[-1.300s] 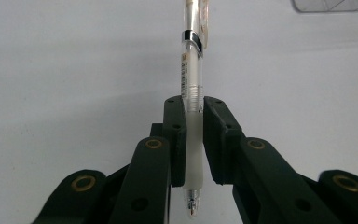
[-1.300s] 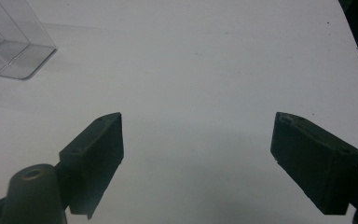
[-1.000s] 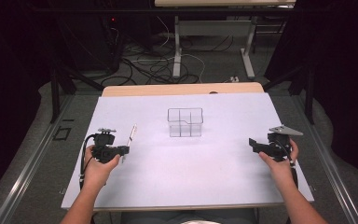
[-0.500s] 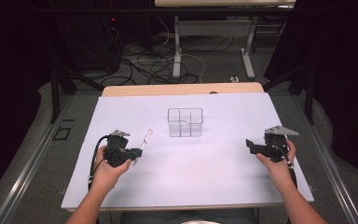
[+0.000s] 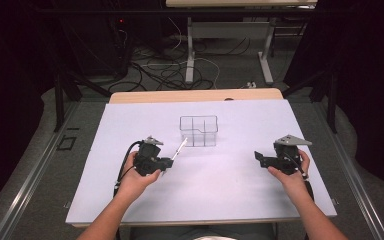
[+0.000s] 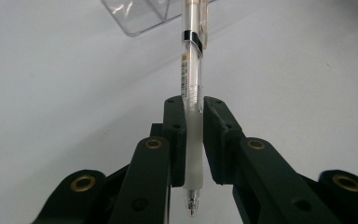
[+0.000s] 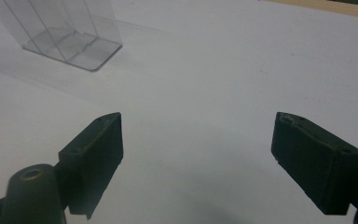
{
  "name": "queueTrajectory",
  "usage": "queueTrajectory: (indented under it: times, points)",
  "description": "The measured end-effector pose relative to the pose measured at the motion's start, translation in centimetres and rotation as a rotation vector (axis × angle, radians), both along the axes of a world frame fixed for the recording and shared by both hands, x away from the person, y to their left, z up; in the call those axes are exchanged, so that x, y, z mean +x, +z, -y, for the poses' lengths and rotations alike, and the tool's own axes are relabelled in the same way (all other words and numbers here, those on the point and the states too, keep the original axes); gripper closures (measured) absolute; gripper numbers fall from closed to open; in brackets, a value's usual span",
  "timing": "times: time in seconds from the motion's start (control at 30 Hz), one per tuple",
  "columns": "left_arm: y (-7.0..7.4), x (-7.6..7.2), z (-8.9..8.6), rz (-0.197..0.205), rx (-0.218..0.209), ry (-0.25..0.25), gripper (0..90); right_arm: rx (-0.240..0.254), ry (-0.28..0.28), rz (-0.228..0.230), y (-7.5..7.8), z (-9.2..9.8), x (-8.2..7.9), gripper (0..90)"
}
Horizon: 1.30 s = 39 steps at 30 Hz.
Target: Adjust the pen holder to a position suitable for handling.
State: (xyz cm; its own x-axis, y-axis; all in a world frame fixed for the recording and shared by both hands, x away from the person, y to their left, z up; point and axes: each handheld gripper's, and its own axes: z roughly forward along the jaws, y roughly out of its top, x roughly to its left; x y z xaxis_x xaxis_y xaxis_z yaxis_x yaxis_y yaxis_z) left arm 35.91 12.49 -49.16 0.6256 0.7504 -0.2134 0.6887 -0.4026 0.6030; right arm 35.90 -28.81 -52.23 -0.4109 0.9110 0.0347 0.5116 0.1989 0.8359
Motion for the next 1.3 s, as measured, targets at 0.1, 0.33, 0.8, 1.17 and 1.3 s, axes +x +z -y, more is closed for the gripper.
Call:
queueTrajectory:
  times: [0.1, 0.33, 0.8, 1.17, 1.3]
  points:
    - [-0.1, 0.4, 1.0, -0.011, -0.007, -0.029, 79.6, -0.009, 0.024, 0.014, 0.0, -0.6, -0.1, 16.4]
    - [0.1, 0.8, 3.6, -0.038, -0.015, -0.09, 79.6, -0.007, 0.095, 0.011, 0.4, -1.6, -0.5, 16.4]
    - [-0.4, 0.3, 5.4, -0.056, 0.022, -0.188, 79.7, -0.125, 0.224, 0.051, 1.9, -4.9, -1.4, 15.1]
    - [-0.5, -0.1, 5.3, -0.066, 0.024, -0.204, 79.6, -0.329, 0.346, 0.174, 2.8, -6.7, -2.5, 27.3]
    - [-0.6, -0.3, 5.4, -0.074, 0.015, -0.2, 79.6, -0.417, 0.405, 0.228, 2.9, -7.7, -3.1, 33.3]
